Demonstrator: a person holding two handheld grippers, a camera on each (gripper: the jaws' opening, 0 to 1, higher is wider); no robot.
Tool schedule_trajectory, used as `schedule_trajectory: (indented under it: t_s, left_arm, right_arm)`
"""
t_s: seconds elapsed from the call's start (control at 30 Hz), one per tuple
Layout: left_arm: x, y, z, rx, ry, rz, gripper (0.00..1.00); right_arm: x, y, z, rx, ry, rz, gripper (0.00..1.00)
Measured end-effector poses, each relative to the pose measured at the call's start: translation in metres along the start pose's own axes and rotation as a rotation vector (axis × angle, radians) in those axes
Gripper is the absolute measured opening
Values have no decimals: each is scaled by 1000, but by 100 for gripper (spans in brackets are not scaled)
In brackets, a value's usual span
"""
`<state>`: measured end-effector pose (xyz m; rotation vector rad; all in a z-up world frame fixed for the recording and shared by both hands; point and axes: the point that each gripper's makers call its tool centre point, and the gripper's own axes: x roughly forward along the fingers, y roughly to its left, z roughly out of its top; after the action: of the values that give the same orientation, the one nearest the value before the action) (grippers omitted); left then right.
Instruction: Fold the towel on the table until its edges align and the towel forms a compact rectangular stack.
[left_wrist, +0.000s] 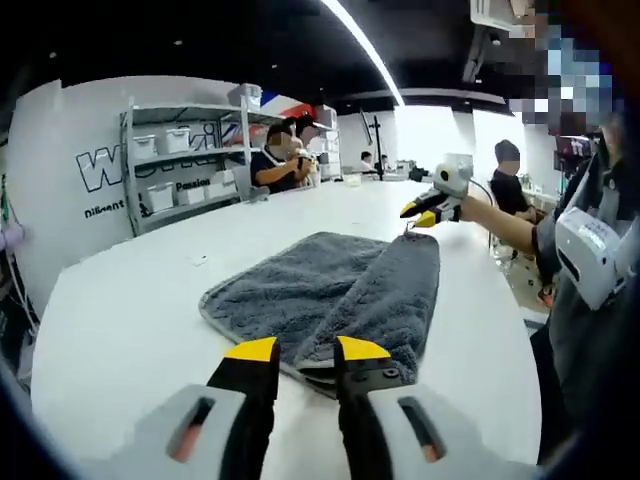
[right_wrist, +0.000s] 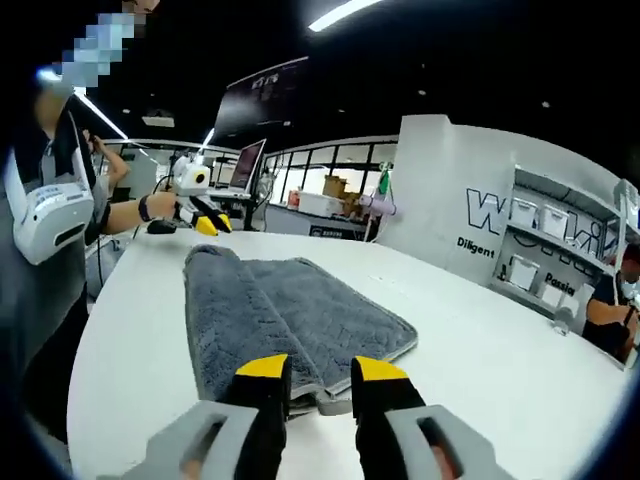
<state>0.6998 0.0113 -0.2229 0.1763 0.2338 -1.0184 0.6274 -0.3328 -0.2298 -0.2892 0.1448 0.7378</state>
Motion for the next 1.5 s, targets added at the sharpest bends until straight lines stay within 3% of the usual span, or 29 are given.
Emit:
schedule_trajectory:
  t_s: [0.13,0.2,0.33,0.43,0.6,0.7,0.83,1.1,1.5]
  left_arm:
    - [-21,0,7,-59,-87,73,38]
    - [-33,-7,6,-59,-93,76,40]
    - [-44,-21,5,-69,-122,79,56]
    - [-50,-29,-2,-109,-111,75,61]
    - [-62,-35,-17,-184,-74,122,70]
    - [-64,-42,-21,-201,-68,114,76]
    - [-64,-52,-29,-217,-39,95,84]
    - [-68,-58,-31,-245,-50,75,90]
    - [-76,-59,-38,-233,-41,96,93]
  right_arm:
    - [-22,10,14,-4,-24,-35,34]
    - [-32,16,21,6,-40,-50,38]
    - [-46,23,24,77,-49,-72,47]
    - [-52,28,23,101,-38,-95,52]
    - [-58,41,16,105,3,-133,57]
    - [-61,45,10,142,39,-138,68]
    - [-64,47,5,145,64,-159,73]
    - [-62,57,-4,209,99,-146,95]
    - [-60,64,-10,241,122,-126,99]
